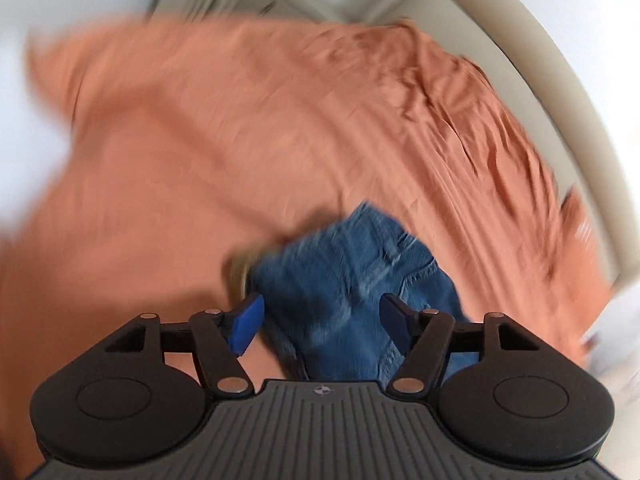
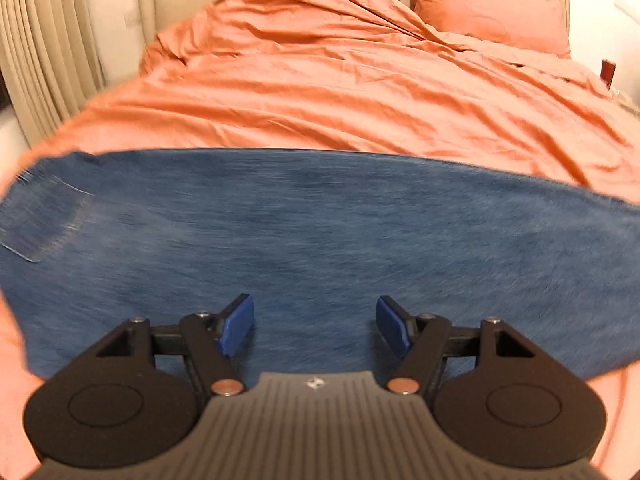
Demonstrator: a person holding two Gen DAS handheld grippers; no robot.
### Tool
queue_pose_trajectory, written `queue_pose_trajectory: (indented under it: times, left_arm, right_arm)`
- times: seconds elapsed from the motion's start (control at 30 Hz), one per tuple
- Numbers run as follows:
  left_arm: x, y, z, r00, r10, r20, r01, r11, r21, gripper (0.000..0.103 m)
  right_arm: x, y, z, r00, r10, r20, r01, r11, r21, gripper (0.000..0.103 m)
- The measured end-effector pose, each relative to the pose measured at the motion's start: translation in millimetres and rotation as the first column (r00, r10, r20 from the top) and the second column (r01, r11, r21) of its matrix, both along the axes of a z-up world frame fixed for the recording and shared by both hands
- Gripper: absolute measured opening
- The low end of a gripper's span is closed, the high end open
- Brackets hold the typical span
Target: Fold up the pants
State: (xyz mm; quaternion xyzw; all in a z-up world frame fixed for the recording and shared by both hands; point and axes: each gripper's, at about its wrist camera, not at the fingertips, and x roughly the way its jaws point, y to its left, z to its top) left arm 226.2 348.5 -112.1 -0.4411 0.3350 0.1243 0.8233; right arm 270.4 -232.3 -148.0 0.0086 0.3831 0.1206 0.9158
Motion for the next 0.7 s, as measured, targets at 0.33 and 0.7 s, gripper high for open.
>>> queue_pose_trajectory:
  times: [0.33,0.7]
  left_arm:
    - [19.0,5.3,-38.2,0.998,0.045,0.034,-0.043,0.997,-0.062,0.025]
    - [54.6,-31.7,-9.6,0.988,-0.059,-0.145,0.113,0.909,0.4,0.019]
  right_arm:
    - [-24.8,8.7,-14.4,1.0,-0.018,-0.006,0.018,0.998,0.064,0.06]
    - [-19.4,-18.5,-20.9,0.996,-0.083,-0.009,0.083,0.996,0.011,0.053]
